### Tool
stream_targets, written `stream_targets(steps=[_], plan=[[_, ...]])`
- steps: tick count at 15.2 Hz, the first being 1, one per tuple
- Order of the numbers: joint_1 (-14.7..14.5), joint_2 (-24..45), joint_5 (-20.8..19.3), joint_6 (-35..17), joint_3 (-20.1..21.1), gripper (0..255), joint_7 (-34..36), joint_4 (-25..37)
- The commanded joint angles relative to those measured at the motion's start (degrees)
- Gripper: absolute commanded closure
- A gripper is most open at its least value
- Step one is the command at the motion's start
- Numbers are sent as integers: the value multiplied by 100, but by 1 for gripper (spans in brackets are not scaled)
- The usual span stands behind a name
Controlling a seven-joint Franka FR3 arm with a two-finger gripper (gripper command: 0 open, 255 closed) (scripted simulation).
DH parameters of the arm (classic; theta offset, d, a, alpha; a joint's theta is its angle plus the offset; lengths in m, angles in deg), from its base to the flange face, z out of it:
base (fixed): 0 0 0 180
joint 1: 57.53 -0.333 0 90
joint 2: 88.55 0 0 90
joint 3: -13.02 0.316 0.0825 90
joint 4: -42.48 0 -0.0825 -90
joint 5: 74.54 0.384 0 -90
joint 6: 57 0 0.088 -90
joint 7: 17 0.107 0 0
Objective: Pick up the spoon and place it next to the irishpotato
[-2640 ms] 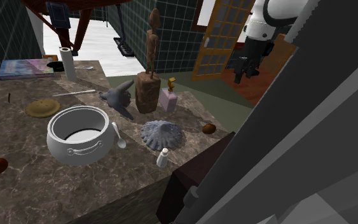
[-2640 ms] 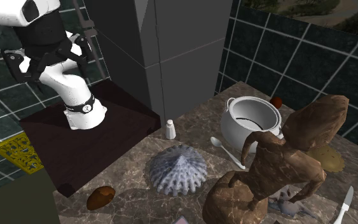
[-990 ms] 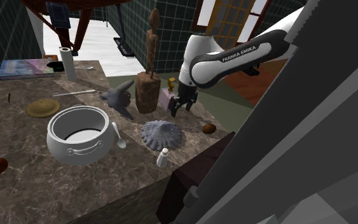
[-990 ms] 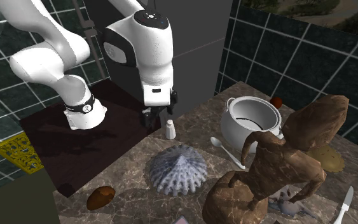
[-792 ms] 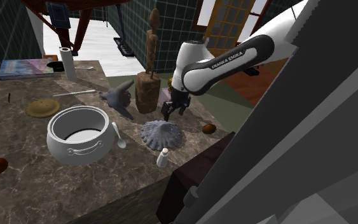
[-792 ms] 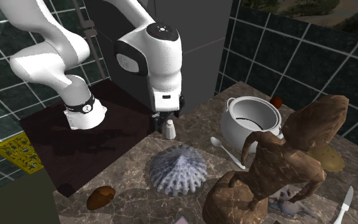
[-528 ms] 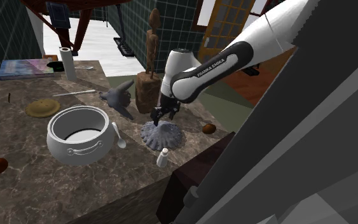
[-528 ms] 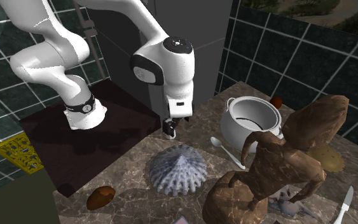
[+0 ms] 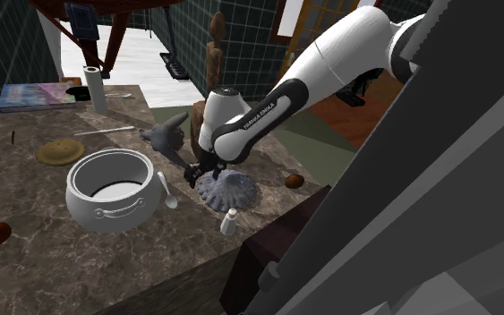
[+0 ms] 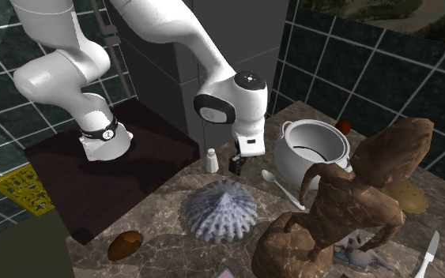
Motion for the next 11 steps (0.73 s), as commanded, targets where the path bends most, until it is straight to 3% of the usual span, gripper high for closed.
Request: stream_targets(steps=[1,8,11], plan=[[-159,453,-112,-131,-43,0,184,390],[-663,1843,-314,-339,-207,0,585,1799],[-734,2064,-304,-459,-267,0,579,1905]])
